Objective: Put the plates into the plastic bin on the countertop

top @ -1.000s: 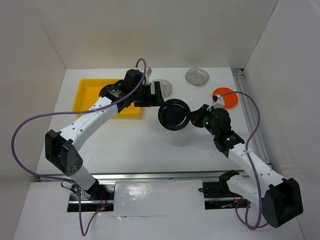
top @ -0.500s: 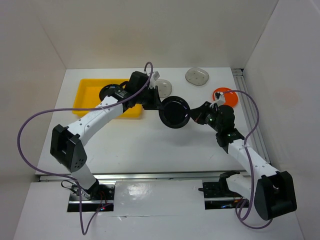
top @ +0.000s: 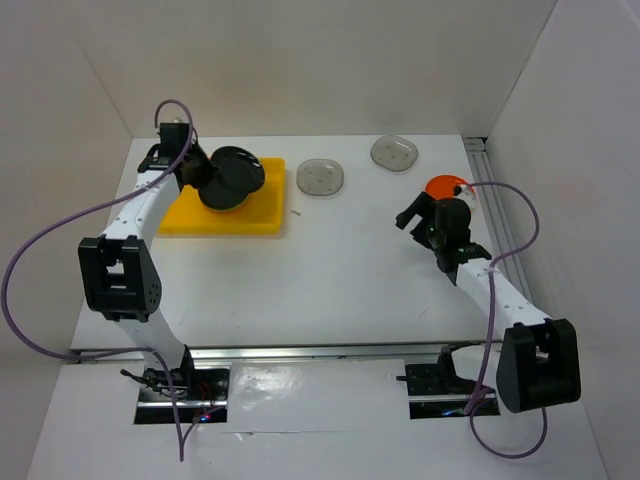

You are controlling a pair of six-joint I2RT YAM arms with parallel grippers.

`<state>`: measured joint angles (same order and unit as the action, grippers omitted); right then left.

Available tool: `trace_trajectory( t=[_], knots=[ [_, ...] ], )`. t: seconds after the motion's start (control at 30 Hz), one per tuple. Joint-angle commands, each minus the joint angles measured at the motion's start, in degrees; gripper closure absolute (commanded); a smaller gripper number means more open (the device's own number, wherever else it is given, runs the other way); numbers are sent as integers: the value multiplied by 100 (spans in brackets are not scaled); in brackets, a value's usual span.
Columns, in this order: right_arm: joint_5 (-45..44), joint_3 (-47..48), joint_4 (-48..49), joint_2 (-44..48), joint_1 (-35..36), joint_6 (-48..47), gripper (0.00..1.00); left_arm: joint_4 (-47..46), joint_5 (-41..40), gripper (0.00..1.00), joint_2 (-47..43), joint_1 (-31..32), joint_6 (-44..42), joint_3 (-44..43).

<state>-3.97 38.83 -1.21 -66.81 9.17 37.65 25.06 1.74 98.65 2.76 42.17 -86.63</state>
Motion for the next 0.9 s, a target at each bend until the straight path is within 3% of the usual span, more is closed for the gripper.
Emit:
trace_trajectory(
  t=[0.0, 0.37, 0.47, 0.5, 0.6, 0.67, 0.87],
  knots=[
    [-396, -287, -441, -8, -590, -82, 0, -423, 134, 100, 417, -320, 256, -73],
    [36, -1404, 235, 292, -2410, 339, 0, -538, 38, 99, 1402, -1313, 371, -275],
    [89, -1352, 620, -235, -2604, 409, 0, -327, 37, 74, 1525, -1428, 423, -328],
    [89, -1352, 753, -471, -2796, 462, 0, -326, 98, 58, 1525, -1428, 423, -328],
    [492, -1247, 1333, -1059, -3113, 611, 0, -326, 151, 38, 1525, -1428, 423, -328],
    [678, -1080, 1727, -1316, -3114, 612, 1, -326, 151, 18, 1473, -1428, 485, -205],
    [844, -640, 2370, -2353, -3114, 901, 5, -98, -102, 0, 814, -1341, 485, 182]
  ],
)
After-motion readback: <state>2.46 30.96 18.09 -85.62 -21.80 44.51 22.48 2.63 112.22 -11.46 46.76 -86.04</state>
